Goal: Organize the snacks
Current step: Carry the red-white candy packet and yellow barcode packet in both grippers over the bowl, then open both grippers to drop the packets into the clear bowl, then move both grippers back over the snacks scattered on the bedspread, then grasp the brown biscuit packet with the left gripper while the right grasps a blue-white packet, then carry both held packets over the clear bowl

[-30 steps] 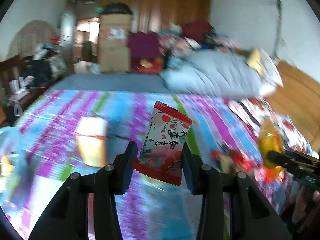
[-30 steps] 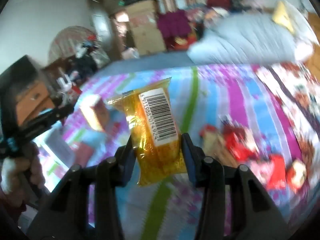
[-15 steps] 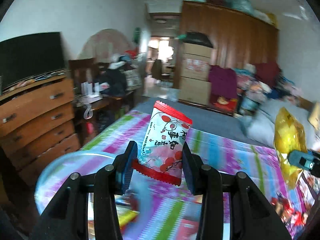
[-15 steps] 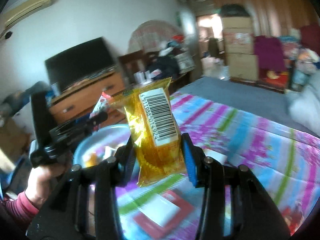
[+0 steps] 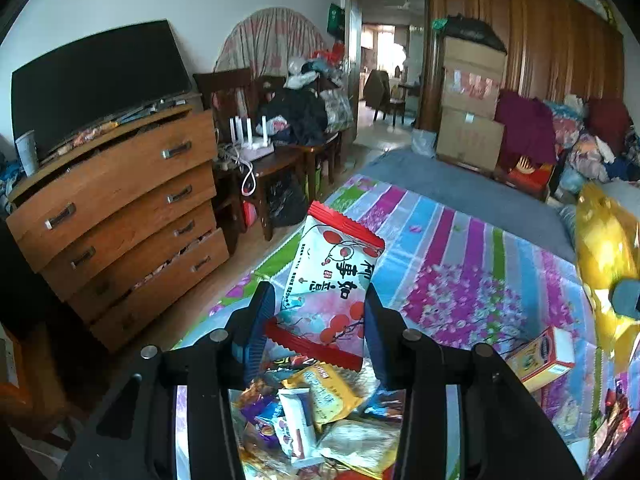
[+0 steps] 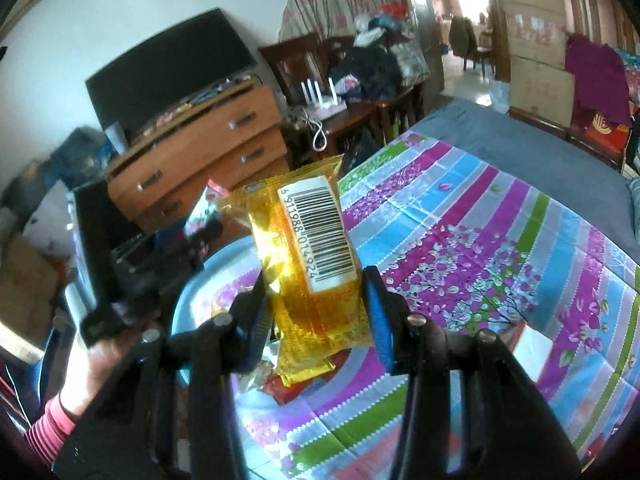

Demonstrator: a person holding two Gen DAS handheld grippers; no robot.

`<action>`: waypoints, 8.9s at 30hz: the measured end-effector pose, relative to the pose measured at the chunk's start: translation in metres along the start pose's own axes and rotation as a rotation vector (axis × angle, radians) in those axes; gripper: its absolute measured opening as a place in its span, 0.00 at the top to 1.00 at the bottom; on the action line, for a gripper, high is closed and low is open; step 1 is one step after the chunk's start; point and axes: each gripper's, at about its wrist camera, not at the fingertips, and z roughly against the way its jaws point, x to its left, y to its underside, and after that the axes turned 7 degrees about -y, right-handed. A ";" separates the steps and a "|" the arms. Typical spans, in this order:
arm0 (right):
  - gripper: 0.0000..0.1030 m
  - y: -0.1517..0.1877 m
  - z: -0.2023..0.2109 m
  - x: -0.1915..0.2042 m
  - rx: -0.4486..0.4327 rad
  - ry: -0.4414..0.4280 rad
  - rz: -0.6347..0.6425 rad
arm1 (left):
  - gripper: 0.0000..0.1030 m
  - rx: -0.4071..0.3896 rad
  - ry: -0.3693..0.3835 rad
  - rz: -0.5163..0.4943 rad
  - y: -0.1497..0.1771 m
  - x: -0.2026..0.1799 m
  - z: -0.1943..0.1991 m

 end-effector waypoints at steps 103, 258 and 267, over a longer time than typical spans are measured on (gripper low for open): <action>0.30 0.501 0.308 -0.534 -0.411 0.638 -1.024 | 0.20 0.341 0.618 -0.632 0.351 -0.475 0.117; 0.74 0.044 -0.078 0.037 0.127 -0.136 0.118 | 0.66 0.099 0.061 0.101 0.086 0.024 0.001; 0.74 0.042 -0.082 0.039 0.130 -0.136 0.110 | 0.66 0.104 0.061 0.101 0.087 0.023 -0.001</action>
